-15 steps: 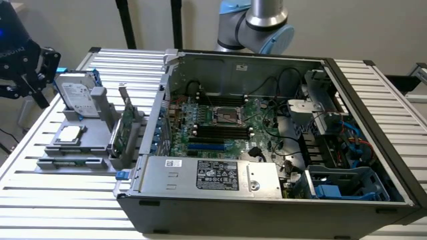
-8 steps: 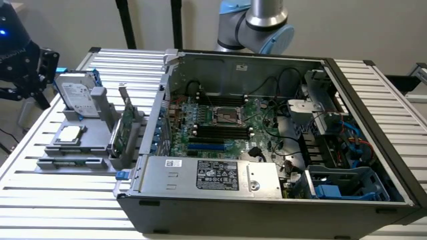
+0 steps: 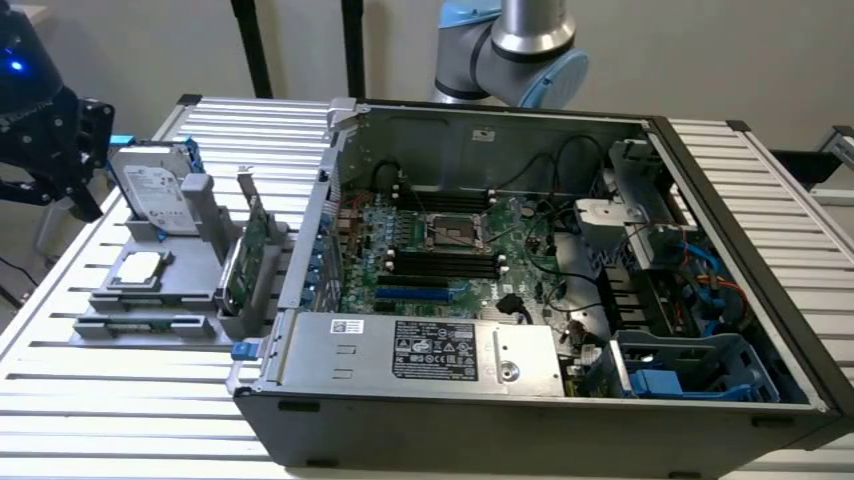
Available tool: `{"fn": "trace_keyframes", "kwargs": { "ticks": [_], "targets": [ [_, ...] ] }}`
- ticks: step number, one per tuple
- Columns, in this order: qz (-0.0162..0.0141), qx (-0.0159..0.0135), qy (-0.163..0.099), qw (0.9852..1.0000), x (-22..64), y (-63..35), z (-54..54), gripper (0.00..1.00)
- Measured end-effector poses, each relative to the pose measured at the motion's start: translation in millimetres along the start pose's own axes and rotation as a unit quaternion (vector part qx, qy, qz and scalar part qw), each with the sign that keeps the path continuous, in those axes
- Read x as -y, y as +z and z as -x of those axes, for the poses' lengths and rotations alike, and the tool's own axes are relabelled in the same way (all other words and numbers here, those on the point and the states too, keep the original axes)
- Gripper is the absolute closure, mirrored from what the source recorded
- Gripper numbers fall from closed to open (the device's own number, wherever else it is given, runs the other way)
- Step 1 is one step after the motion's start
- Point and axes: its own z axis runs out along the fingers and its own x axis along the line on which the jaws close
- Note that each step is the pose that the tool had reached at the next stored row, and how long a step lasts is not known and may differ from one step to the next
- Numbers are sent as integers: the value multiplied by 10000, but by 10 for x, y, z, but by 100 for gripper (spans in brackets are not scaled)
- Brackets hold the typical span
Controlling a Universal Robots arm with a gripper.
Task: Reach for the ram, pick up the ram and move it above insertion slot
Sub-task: 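Pick up the ram and move it above insertion slot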
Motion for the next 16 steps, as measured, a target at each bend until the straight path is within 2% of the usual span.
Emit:
{"fn": "trace_keyframes", "kwargs": {
  "ticks": [4, 8, 12, 16],
  "targets": [
    [-14, -6, -360, 9993, 0, 11, 0, 89],
    [-29, -11, -727, 9973, 1, 22, 0, 89],
    [-46, -17, -1088, 9941, 1, 31, 0, 89],
    [-71, -19, -1448, 9894, 1, 40, 0, 89]
  ]
}}
